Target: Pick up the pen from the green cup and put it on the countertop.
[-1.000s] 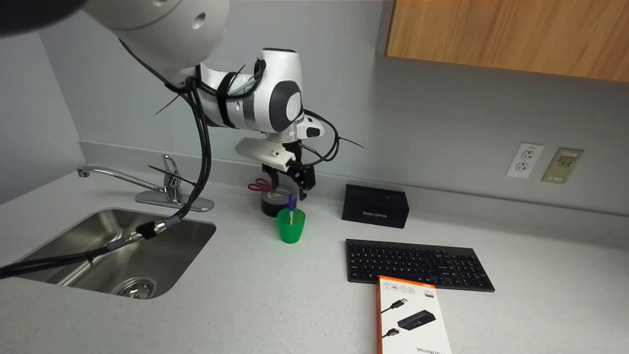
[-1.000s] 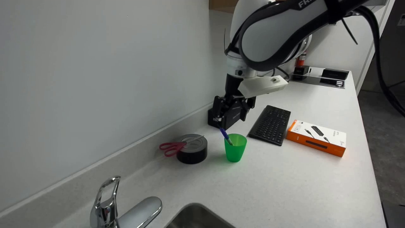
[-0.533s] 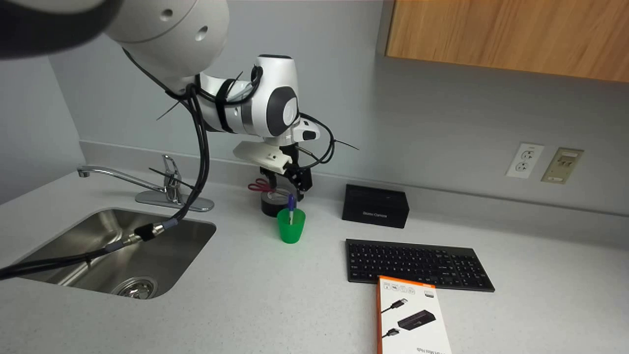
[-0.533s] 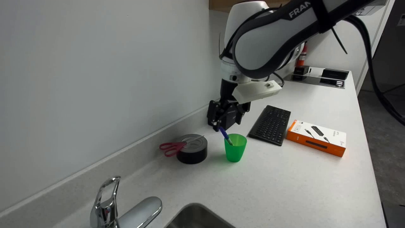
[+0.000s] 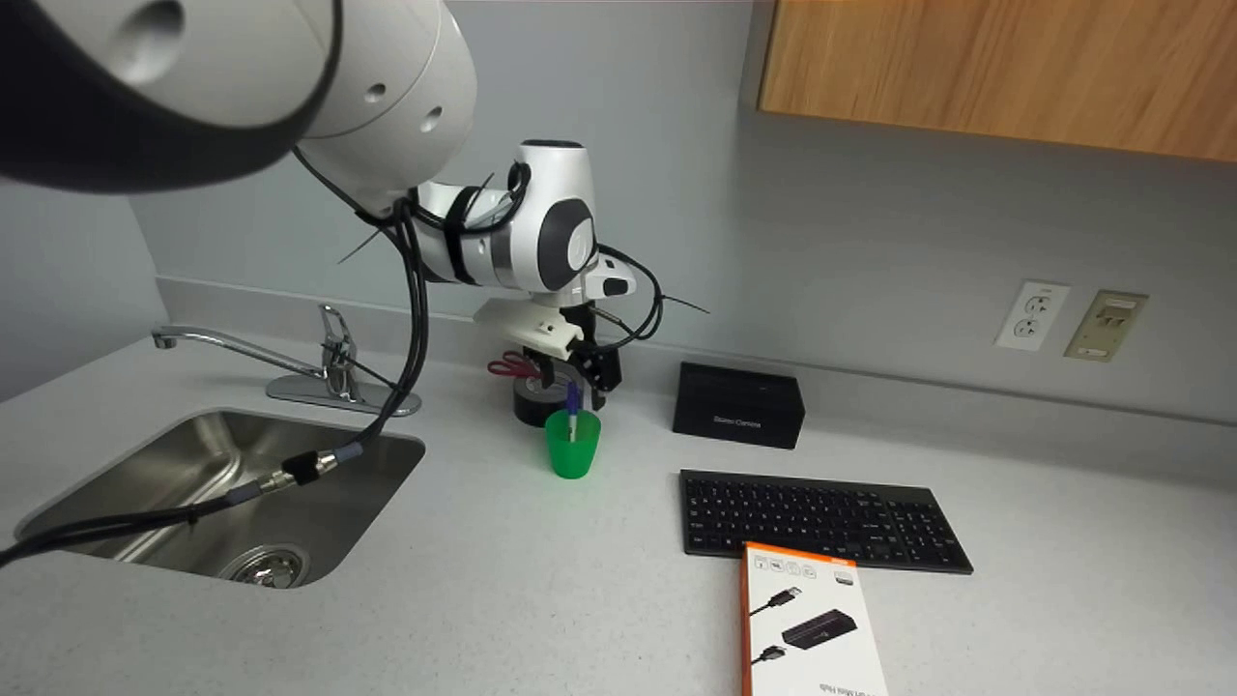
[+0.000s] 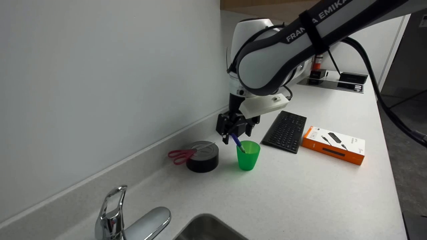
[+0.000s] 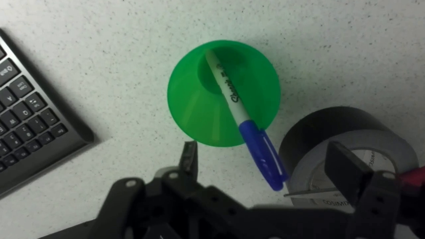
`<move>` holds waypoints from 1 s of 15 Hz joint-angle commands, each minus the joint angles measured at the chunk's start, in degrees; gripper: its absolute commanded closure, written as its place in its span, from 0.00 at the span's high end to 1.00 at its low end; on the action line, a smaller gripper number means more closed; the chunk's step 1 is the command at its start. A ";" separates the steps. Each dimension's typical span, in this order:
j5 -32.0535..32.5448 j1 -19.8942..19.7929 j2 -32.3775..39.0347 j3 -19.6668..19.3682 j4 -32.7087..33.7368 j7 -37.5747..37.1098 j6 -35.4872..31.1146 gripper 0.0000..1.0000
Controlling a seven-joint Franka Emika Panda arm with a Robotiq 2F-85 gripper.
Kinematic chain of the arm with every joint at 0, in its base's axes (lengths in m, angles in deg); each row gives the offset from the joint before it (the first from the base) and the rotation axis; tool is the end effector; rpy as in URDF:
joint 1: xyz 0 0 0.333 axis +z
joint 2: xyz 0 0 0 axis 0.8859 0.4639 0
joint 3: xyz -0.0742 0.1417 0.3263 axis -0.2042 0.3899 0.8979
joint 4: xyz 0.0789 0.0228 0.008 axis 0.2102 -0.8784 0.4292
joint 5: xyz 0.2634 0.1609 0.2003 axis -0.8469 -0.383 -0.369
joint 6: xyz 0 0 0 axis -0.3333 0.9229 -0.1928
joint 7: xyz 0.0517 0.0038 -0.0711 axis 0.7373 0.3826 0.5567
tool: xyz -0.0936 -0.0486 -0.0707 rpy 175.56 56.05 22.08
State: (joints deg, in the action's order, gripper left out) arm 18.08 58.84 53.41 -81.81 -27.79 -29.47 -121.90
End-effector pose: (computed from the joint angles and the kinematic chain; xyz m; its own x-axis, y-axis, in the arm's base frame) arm 0.6727 -0.0904 0.3532 0.8991 -0.4140 0.1419 -0.4217 -0.9063 0.0274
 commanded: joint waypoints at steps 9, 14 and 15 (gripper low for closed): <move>-2.24 0.54 1.75 -0.80 3.12 -0.04 1.14 0.19; -1.81 0.62 0.55 -1.44 2.37 -0.48 1.20 0.04; -1.57 0.72 -0.41 -1.60 1.43 -0.49 0.41 0.04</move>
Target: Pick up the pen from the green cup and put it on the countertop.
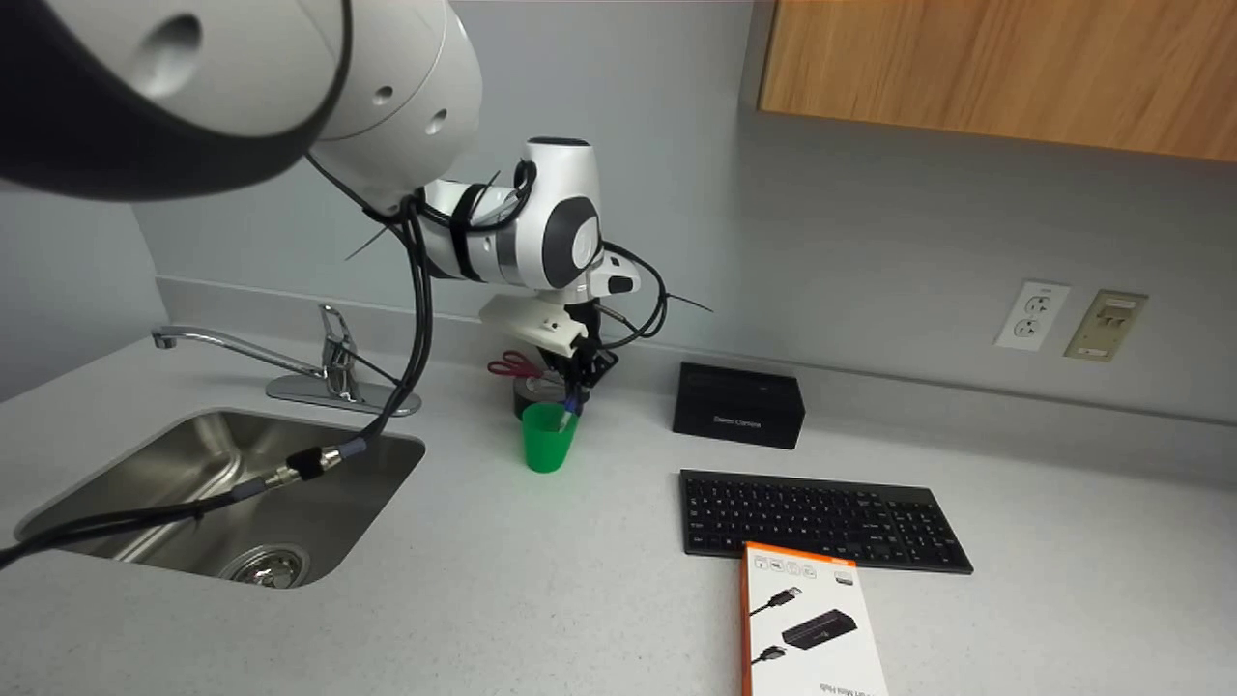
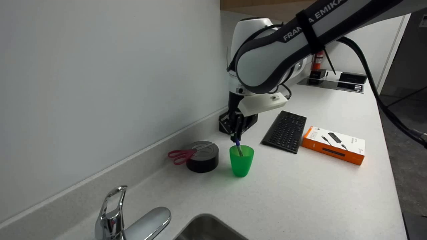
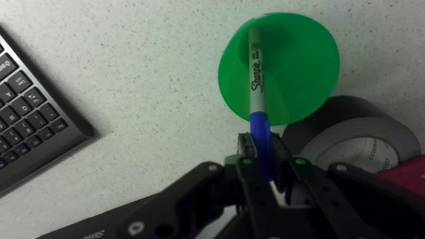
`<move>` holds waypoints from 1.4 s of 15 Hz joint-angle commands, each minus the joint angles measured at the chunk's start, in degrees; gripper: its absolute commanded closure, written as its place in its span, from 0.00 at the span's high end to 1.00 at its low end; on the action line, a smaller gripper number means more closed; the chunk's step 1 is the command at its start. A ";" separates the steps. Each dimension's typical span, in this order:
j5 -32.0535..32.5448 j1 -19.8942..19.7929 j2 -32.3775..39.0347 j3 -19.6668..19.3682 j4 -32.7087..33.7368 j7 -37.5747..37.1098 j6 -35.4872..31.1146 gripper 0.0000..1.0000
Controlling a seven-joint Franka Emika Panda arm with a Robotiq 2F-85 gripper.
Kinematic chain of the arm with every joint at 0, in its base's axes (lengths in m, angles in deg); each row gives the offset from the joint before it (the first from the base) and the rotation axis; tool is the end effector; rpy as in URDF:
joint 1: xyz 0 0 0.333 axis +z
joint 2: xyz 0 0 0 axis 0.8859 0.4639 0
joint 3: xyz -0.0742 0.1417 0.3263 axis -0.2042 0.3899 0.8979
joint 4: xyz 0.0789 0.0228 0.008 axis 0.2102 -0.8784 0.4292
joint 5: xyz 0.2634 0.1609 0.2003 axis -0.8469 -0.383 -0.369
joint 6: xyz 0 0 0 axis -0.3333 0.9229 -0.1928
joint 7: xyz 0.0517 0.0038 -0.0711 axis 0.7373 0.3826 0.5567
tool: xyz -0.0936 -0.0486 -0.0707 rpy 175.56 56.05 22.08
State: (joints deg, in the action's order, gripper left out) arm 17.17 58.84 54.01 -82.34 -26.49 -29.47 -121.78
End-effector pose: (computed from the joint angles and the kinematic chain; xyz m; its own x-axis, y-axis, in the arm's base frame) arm 0.6780 -0.0958 0.3560 0.8903 -0.4301 0.1498 -0.4372 -0.8992 0.0169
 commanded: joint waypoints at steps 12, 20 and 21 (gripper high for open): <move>1.26 2.65 -17.97 -0.26 -10.73 -0.25 -4.91 0.04; 4.85 5.99 -10.53 1.77 -6.87 -1.36 7.05 0.04; 4.53 6.14 -8.81 1.98 -5.97 -0.76 9.79 0.04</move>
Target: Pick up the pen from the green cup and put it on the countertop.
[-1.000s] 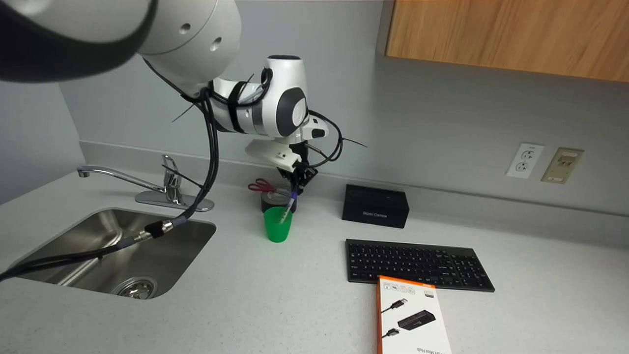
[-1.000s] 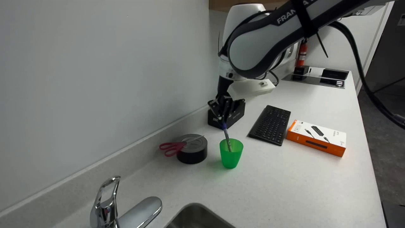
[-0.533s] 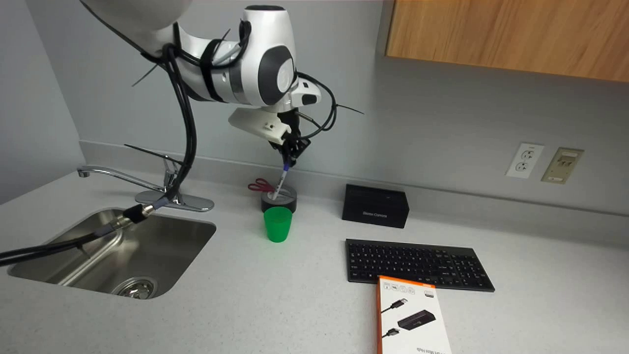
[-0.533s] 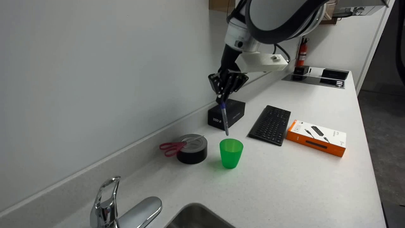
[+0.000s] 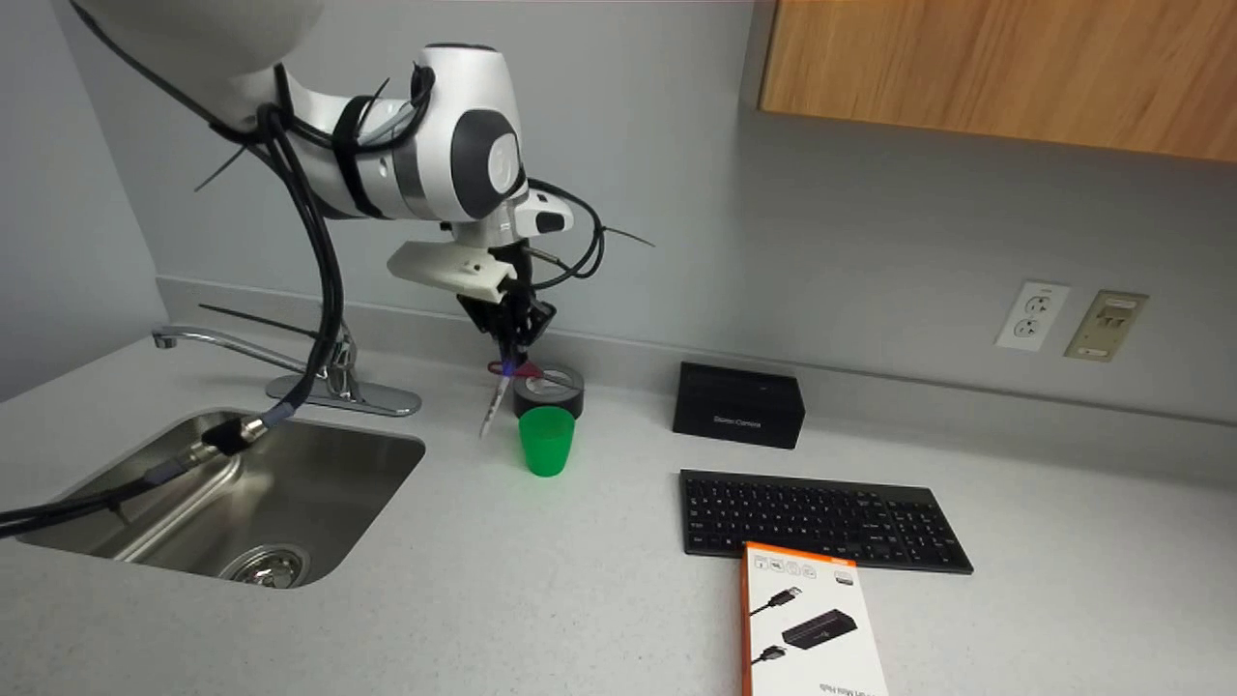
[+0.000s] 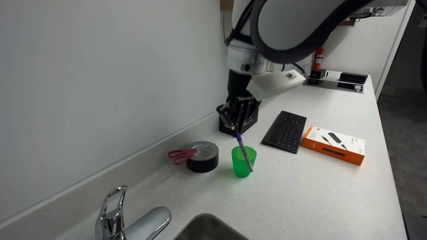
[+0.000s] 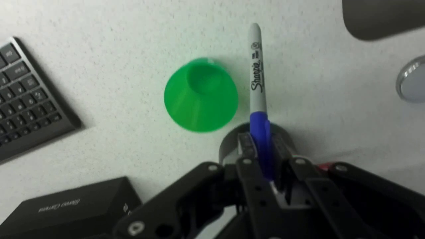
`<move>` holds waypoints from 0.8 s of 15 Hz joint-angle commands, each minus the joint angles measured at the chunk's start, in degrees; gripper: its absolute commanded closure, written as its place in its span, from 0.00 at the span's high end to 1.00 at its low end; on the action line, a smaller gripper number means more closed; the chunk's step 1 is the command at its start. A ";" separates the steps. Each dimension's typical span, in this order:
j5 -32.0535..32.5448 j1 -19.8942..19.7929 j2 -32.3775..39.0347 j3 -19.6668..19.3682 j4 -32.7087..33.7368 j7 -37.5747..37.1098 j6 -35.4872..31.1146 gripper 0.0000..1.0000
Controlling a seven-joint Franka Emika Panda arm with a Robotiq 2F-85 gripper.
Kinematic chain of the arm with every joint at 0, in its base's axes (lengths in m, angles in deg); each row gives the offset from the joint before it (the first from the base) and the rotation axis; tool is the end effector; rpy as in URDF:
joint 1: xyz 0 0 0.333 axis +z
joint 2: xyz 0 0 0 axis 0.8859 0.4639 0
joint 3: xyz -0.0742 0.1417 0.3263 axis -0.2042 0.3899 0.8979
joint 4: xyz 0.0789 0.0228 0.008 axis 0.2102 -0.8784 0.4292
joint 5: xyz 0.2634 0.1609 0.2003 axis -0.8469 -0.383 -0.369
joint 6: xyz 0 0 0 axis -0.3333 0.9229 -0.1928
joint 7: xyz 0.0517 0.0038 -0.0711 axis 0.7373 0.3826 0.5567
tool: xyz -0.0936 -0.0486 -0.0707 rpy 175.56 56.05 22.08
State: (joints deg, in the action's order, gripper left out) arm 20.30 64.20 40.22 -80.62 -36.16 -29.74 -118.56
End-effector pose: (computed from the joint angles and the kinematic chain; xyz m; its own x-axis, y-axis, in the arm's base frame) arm 0.6216 -0.0176 0.4313 0.9391 -0.2995 0.1685 -0.3088 -0.9506 0.0307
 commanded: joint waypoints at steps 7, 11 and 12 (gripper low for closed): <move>-0.91 0.94 13.58 1.98 9.76 4.16 18.49 0.04; -0.89 0.76 15.74 2.49 11.65 7.18 16.52 0.19; -0.95 0.71 16.01 2.59 11.95 7.88 16.19 0.41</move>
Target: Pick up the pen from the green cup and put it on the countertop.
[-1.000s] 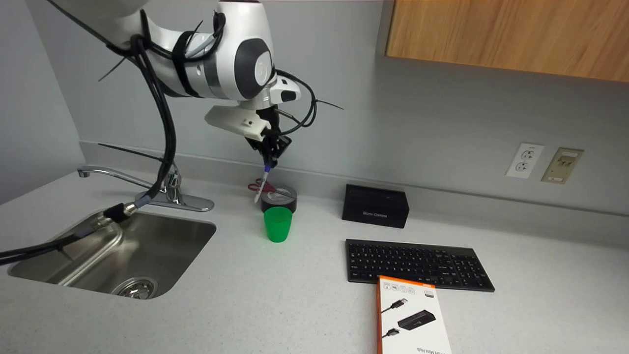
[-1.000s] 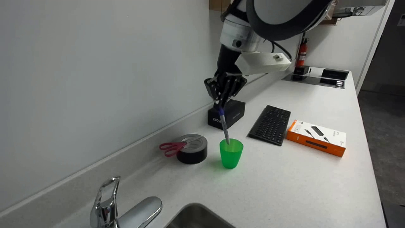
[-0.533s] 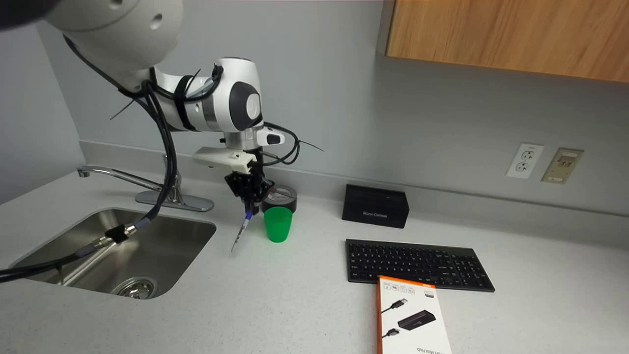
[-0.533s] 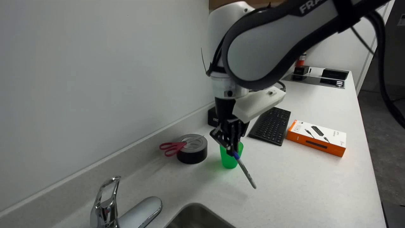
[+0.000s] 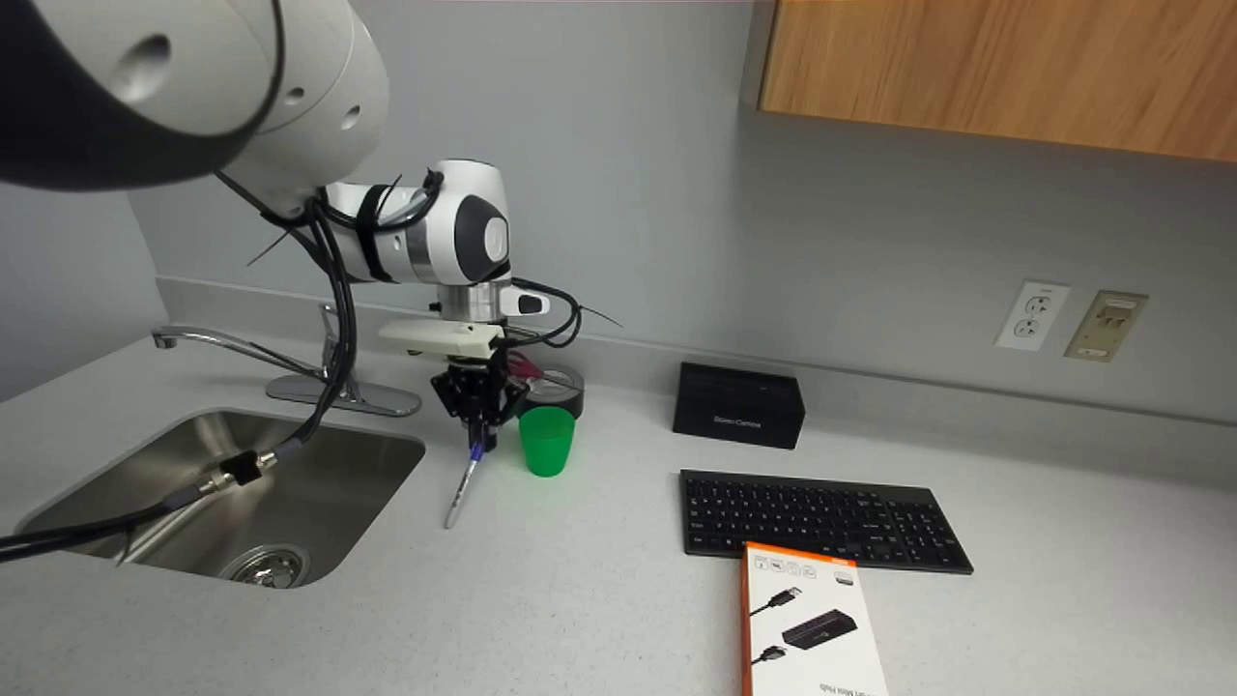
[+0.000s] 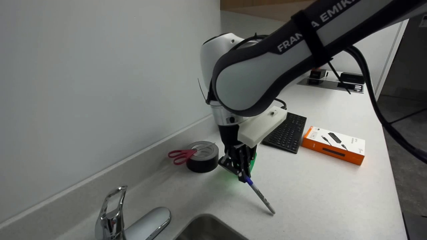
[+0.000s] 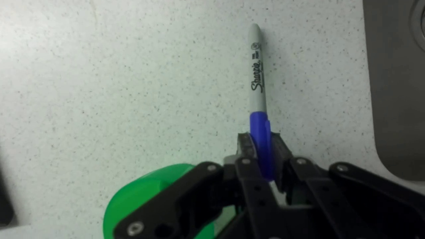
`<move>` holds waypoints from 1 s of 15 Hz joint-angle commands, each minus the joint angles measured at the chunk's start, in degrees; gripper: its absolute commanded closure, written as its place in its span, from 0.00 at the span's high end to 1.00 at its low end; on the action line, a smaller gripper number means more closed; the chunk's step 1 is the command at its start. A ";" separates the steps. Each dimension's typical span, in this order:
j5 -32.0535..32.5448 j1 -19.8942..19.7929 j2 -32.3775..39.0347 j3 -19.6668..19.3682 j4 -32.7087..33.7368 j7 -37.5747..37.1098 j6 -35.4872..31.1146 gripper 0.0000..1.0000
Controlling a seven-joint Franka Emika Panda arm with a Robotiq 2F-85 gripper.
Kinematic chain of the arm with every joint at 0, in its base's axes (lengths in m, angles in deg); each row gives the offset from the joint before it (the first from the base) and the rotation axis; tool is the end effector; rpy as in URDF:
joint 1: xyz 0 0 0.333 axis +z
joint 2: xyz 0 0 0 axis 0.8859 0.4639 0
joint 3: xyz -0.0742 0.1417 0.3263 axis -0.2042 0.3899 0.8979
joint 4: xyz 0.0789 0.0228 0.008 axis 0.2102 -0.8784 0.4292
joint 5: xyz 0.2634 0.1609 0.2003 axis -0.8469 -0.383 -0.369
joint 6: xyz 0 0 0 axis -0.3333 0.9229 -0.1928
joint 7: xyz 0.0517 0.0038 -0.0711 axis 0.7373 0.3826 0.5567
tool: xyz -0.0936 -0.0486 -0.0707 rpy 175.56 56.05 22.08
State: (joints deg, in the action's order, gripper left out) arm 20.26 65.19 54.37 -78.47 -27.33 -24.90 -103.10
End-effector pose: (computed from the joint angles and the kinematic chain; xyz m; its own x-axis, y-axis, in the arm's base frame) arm 0.6385 0.0127 0.3179 0.9647 -0.1874 -0.1852 -0.1659 -0.9781 0.1259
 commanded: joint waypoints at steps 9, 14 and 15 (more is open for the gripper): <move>-1.59 -0.54 2.54 0.55 5.20 6.68 0.41 0.98; -1.51 -0.34 2.69 0.31 6.15 5.78 0.51 1.00; -0.62 0.05 1.51 0.06 4.02 5.41 0.11 1.00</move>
State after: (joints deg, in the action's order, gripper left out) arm 19.71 65.16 55.85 -78.32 -23.45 -19.54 -103.16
